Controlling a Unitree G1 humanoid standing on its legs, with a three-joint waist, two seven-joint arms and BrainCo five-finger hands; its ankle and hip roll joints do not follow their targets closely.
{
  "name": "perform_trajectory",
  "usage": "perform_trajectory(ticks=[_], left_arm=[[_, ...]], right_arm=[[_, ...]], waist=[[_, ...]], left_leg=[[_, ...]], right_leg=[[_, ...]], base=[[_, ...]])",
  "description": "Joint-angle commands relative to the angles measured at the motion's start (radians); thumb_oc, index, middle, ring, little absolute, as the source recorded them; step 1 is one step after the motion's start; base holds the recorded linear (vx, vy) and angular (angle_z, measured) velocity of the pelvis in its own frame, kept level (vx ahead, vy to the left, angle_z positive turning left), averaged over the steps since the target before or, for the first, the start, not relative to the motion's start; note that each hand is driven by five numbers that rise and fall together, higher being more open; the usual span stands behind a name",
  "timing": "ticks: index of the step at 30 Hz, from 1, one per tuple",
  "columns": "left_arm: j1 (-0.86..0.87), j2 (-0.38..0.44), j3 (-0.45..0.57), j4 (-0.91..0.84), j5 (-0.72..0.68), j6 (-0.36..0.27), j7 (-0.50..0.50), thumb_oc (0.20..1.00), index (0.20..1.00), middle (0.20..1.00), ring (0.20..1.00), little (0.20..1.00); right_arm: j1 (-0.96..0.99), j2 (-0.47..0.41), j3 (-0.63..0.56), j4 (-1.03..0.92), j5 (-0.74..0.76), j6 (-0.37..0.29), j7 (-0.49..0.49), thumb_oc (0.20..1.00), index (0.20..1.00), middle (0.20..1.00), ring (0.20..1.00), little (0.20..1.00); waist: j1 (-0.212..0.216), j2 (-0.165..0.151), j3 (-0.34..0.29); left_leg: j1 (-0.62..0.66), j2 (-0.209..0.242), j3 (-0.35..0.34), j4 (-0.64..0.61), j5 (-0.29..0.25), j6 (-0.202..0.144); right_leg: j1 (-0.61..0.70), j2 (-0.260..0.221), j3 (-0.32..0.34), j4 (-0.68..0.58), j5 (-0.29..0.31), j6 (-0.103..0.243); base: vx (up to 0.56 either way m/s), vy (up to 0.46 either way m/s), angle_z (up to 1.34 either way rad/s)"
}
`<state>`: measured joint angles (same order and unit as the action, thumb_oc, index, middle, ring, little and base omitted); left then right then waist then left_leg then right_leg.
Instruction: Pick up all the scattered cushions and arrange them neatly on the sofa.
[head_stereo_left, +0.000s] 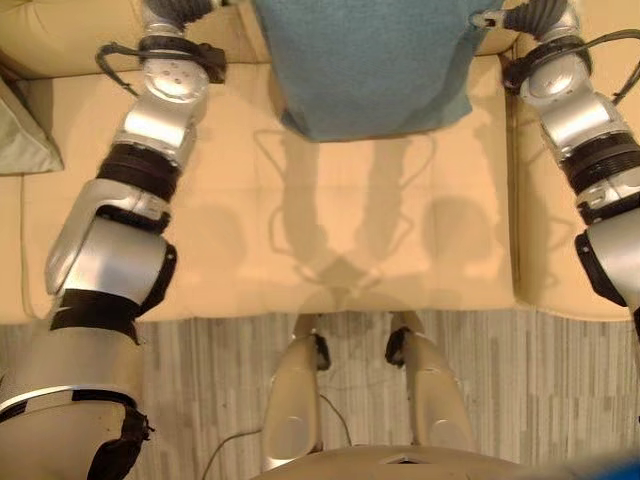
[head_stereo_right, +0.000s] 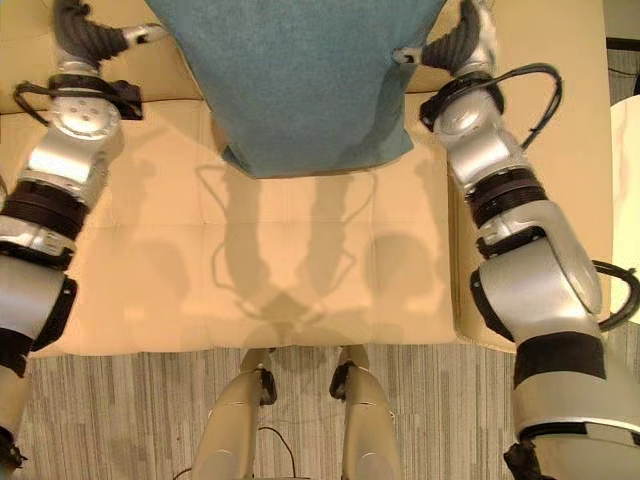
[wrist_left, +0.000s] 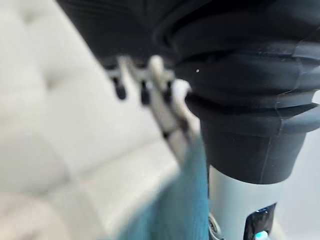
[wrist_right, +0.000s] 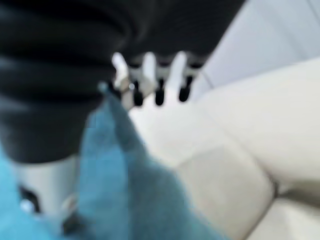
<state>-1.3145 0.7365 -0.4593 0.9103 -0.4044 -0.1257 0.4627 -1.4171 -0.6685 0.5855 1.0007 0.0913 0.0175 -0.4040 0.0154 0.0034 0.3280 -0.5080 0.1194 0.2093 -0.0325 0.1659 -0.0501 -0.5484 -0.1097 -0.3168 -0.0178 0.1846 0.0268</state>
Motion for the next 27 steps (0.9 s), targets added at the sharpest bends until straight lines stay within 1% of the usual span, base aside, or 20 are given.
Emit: perform_trajectory(ticks=[1, 4, 6, 7, 8, 9, 10, 11, 12, 13, 14, 17, 18, 20, 21, 22, 23, 25, 26, 27], left_arm=[[0.018, 0.037, 0.038, 0.029, -0.013, -0.043, 0.008, 1.0, 1.0, 1.0, 1.0, 1.0], [0.077, 0.058, 0.058, -0.001, 0.009, -0.041, 0.003, 1.0, 1.0, 1.0, 1.0, 1.0], [0.181, 0.079, 0.108, -0.09, 0.032, -0.049, -0.007, 1.0, 1.0, 1.0, 1.0, 1.0], [0.252, 0.075, 0.143, -0.138, 0.042, -0.054, -0.013, 1.0, 1.0, 1.0, 1.0, 1.0], [0.405, 0.074, 0.219, -0.239, 0.057, -0.061, -0.031, 1.0, 1.0, 1.0, 1.0, 1.0], [0.591, 0.074, 0.296, -0.342, 0.104, -0.059, -0.05, 1.0, 1.0, 1.0, 1.0, 1.0], [0.659, 0.074, 0.328, -0.374, 0.135, -0.051, -0.055, 1.0, 1.0, 1.0, 1.0, 1.0], [0.739, 0.063, 0.352, -0.394, 0.176, -0.041, -0.073, 1.0, 1.0, 1.0, 1.0, 1.0], [0.745, 0.062, 0.353, -0.398, 0.177, -0.039, -0.073, 1.0, 1.0, 1.0, 1.0, 1.0], [0.894, -0.018, 0.412, -0.407, 0.198, -0.03, -0.083, 1.0, 1.0, 1.0, 1.0, 1.0], [0.948, -0.045, 0.434, -0.391, 0.2, -0.026, -0.099, 1.0, 1.0, 1.0, 1.0, 1.0], [1.1, -0.144, 0.488, -0.361, 0.193, -0.016, -0.125, 1.0, 1.0, 1.0, 1.0, 1.0], [1.147, -0.17, 0.503, -0.347, 0.199, -0.01, -0.127, 1.0, 1.0, 1.0, 1.0, 1.0], [1.228, -0.233, 0.53, -0.299, 0.184, 0.002, -0.148, 1.0, 1.0, 1.0, 1.0, 1.0], [1.229, -0.233, 0.53, -0.3, 0.184, 0.002, -0.148, 1.0, 1.0, 1.0, 1.0, 1.0], [1.291, -0.288, 0.546, -0.235, 0.158, 0.014, -0.16, 1.0, 1.0, 1.0, 1.0, 1.0], [1.292, -0.288, 0.546, -0.235, 0.158, 0.014, -0.16, 1.0, 1.0, 1.0, 1.0, 1.0], [1.318, -0.326, 0.547, -0.12, 0.156, 0.033, -0.177, 1.0, 1.0, 1.0, 1.0, 1.0], [1.344, -0.354, 0.529, -0.02, 0.194, 0.058, -0.205, 1.0, 1.0, 1.0, 1.0, 1.0], [1.342, -0.373, 0.507, 0.078, 0.234, 0.077, -0.213, 1.0, 1.0, 1.0, 1.0, 1.0]], right_arm=[[-0.011, -0.003, -0.014, 0.022, -0.011, -0.028, -0.037, 1.0, 1.0, 1.0, 1.0, 1.0], [0.034, -0.016, -0.032, -0.01, -0.008, -0.031, -0.03, 1.0, 1.0, 1.0, 1.0, 1.0], [0.12, -0.035, -0.074, -0.094, 0.008, -0.043, -0.012, 1.0, 1.0, 1.0, 1.0, 1.0], [0.185, -0.036, -0.108, -0.135, 0.012, -0.053, -0.001, 1.0, 1.0, 1.0, 1.0, 1.0], [0.32, -0.064, -0.152, -0.234, -0.009, -0.053, 0.033, 1.0, 1.0, 1.0, 1.0, 1.0], [0.495, -0.075, -0.224, -0.346, -0.038, -0.066, 0.072, 1.0, 1.0, 1.0, 1.0, 1.0], [0.57, -0.097, -0.246, -0.377, -0.065, -0.065, 0.094, 1.0, 1.0, 1.0, 1.0, 1.0], [0.653, -0.099, -0.285, -0.403, -0.073, -0.069, 0.114, 1.0, 1.0, 1.0, 1.0, 1.0], [0.659, -0.098, -0.287, -0.407, -0.074, -0.067, 0.114, 1.0, 1.0, 1.0, 1.0, 1.0], [0.827, -0.06, -0.351, -0.414, -0.075, -0.079, 0.147, 1.0, 1.0, 1.0, 1.0, 1.0], [0.893, -0.057, -0.373, -0.407, -0.1, -0.072, 0.162, 1.0, 1.0, 1.0, 1.0, 1.0], [1.053, -0.007, -0.412, -0.38, -0.158, -0.054, 0.213, 1.0, 1.0, 1.0, 1.0, 1.0], [1.098, 0.02, -0.433, -0.361, -0.151, -0.054, 0.217, 1.0, 1.0, 1.0, 1.0, 1.0], [1.164, 0.052, -0.446, -0.283, -0.164, -0.045, 0.238, 1.0, 1.0, 1.0, 1.0, 1.0], [1.164, 0.052, -0.446, -0.284, -0.164, -0.045, 0.238, 1.0, 1.0, 1.0, 1.0, 1.0], [1.211, 0.071, -0.429, -0.204, -0.205, -0.027, 0.265, 1.0, 1.0, 1.0, 1.0, 1.0], [1.211, 0.071, -0.429, -0.204, -0.205, -0.027, 0.265, 1.0, 1.0, 1.0, 1.0, 1.0], [1.244, 0.109, -0.437, -0.129, -0.194, -0.025, 0.281, 1.0, 1.0, 1.0, 1.0, 1.0], [1.272, 0.129, -0.417, -0.036, -0.23, -0.014, 0.296, 1.0, 1.0, 1.0, 1.0, 1.0], [1.286, 0.163, -0.437, 0.035, -0.195, -0.012, 0.302, 1.0, 1.0, 1.0, 1.0, 1.0]], waist=[[0.003, -0.034, -0.077], [0.001, -0.034, -0.078], [0.001, -0.034, -0.077], [0.002, -0.035, -0.074], [-0.001, -0.034, -0.076], [-0.003, -0.031, -0.081], [-0.006, -0.03, -0.087], [-0.009, -0.029, -0.092], [-0.008, -0.029, -0.093], [-0.014, -0.026, -0.1], [-0.017, -0.025, -0.107], [-0.023, -0.026, -0.142], [-0.025, -0.024, -0.153], [-0.031, -0.023, -0.178], [-0.031, -0.024, -0.181], [-0.033, -0.022, -0.199], [-0.034, -0.023, -0.202], [-0.039, -0.022, -0.222], [-0.041, -0.019, -0.239], [-0.049, -0.016, -0.249]], left_leg=[[0.062, -0.015, -0.023, -0.025, 0.009, -0.087], [0.07, -0.015, -0.021, -0.021, 0.006, -0.087], [0.084, -0.014, -0.018, -0.011, -0.004, -0.085], [0.095, -0.015, -0.017, -0.006, -0.01, -0.084], [0.129, -0.019, -0.015, 0.0, -0.023, -0.082], [0.173, -0.023, -0.008, 0.001, -0.039, -0.078], [0.199, -0.025, -0.004, -0.002, -0.047, -0.076], [0.225, -0.026, 0.0, -0.007, -0.05, -0.075], [0.228, -0.026, 0.0, -0.009, -0.05, -0.075], [0.278, -0.031, 0.003, -0.019, -0.053, -0.075], [0.298, -0.03, 0.004, -0.022, -0.056, -0.074], [0.364, -0.029, 0.006, -0.029, -0.064, -0.072], [0.383, -0.03, 0.007, -0.028, -0.068, -0.07], [0.416, -0.032, 0.014, -0.022, -0.075, -0.067], [0.413, -0.033, 0.015, -0.022, -0.072, -0.067], [0.45, -0.033, 0.019, -0.019, -0.084, -0.064], [0.446, -0.034, 0.019, -0.019, -0.082, -0.063], [0.478, -0.034, 0.027, -0.018, -0.092, -0.061], [0.505, -0.035, 0.033, -0.025, -0.093, -0.06], [0.515, -0.036, 0.037, -0.031, -0.091, -0.059]], right_leg=[[0.07, -0.051, 0.056, -0.017, 0.003, 0.16], [0.079, -0.051, 0.056, -0.019, 0.001, 0.158], [0.095, -0.052, 0.054, -0.014, -0.005, 0.154], [0.107, -0.053, 0.055, -0.011, -0.009, 0.153], [0.142, -0.055, 0.056, -0.007, -0.019, 0.149], [0.18, -0.057, 0.053, 0.001, -0.032, 0.146], [0.201, -0.06, 0.055, 0.003, -0.037, 0.145], [0.225, -0.062, 0.053, 0.004, -0.043, 0.145], [0.227, -0.062, 0.053, 0.003, -0.043, 0.146], [0.274, -0.066, 0.051, 0.005, -0.057, 0.147], [0.294, -0.066, 0.05, 0.004, -0.065, 0.147], [0.355, -0.063, 0.044, -0.003, -0.076, 0.15], [0.374, -0.06, 0.043, -0.005, -0.08, 0.15], [0.41, -0.058, 0.047, -0.008, -0.081, 0.152], [0.407, -0.059, 0.047, -0.009, -0.079, 0.151], [0.439, -0.053, 0.049, -0.013, -0.085, 0.152], [0.435, -0.053, 0.049, -0.014, -0.082, 0.152], [0.463, -0.05, 0.056, -0.013, -0.088, 0.153], [0.486, -0.046, 0.058, -0.016, -0.092, 0.154], [0.493, -0.044, 0.063, -0.015, -0.093, 0.155]], base=[[0.0, 0.0, 0.0], [0.0, 0.0, 0.0], [0.0, 0.0, 0.0], [0.06, 0.015, 0.0], [0.1, 0.029, 0.02], [0.12, 0.04, 0.04], [0.13, 0.037, 0.05], [0.08, 0.019, 0.03], [0.11, 0.021, 0.07], [0.1, 0.013, 0.1], [0.13, 0.005, 0.1], [0.09, -0.023, 0.03], [0.06, -0.008, -0.04], [0.03, 0.004, -0.12], [0.03, -0.006, -0.13], [0.01, -0.011, -0.13], [0.01, -0.02, -0.18], [0.01, -0.015, -0.16], [-0.01, -0.018, -0.08], [-0.04, -0.035, -0.09]])
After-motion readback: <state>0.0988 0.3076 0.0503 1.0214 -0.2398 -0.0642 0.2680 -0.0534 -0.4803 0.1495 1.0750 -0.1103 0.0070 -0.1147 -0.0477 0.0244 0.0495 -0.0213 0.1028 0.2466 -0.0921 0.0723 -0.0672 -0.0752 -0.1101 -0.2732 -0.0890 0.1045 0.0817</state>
